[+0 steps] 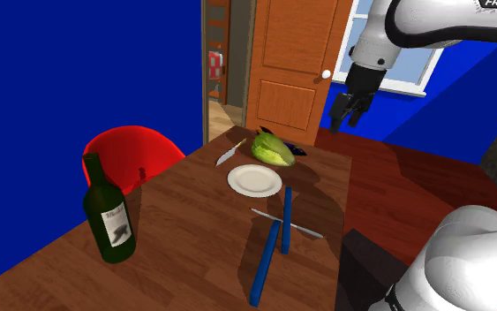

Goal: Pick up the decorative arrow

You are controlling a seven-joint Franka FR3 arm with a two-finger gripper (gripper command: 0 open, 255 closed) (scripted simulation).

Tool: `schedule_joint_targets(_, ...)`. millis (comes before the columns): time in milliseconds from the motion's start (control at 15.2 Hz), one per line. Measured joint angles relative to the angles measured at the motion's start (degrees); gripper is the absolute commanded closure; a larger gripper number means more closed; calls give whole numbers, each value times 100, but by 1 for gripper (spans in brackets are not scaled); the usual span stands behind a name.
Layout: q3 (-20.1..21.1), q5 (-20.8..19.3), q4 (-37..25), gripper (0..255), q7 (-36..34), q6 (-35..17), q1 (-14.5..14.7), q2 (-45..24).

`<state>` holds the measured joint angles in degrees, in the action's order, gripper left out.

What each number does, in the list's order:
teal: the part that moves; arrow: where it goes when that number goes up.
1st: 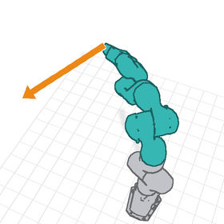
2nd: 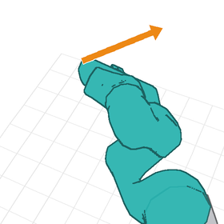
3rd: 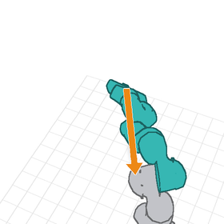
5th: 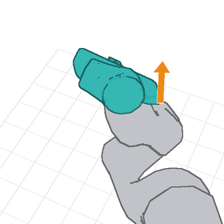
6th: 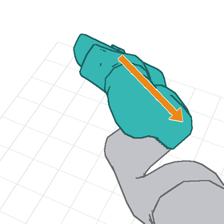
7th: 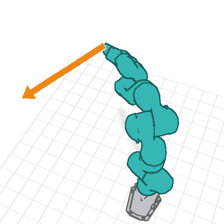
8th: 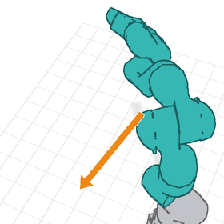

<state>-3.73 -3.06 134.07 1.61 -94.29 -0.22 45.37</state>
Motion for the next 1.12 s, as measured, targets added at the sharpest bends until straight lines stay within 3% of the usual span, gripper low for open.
schedule_joint_targets(330,335,78,592,0,-725,-561,-146,83)
schedule_joint_targets(858,1242,247,1967,0,-2685,-2263,-525,-141)
schedule_joint_targets(1122,1801,261,2305,0,-3777,-3225,-792,-759)
